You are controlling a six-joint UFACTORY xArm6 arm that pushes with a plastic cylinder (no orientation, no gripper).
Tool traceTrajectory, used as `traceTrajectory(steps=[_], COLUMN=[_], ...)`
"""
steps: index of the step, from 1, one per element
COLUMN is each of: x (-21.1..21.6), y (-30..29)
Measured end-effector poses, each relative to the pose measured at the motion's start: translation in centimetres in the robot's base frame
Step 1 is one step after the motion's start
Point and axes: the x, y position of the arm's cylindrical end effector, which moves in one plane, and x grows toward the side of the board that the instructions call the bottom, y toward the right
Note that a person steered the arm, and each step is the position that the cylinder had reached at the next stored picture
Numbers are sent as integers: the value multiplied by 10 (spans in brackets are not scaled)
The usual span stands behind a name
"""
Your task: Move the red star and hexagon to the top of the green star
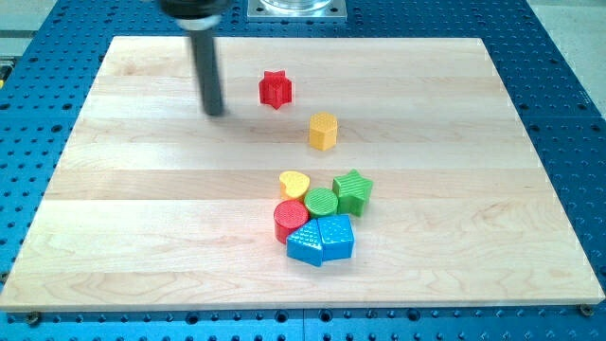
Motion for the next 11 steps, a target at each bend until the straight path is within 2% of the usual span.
traceTrajectory(steps=[1, 2, 3, 4, 5, 6, 7, 9, 10, 11], x=[-38, -114, -119, -67, -43, -63, -62, 69, 100, 65], y=[-10, 27, 76, 78, 92, 121, 128, 132, 139, 161])
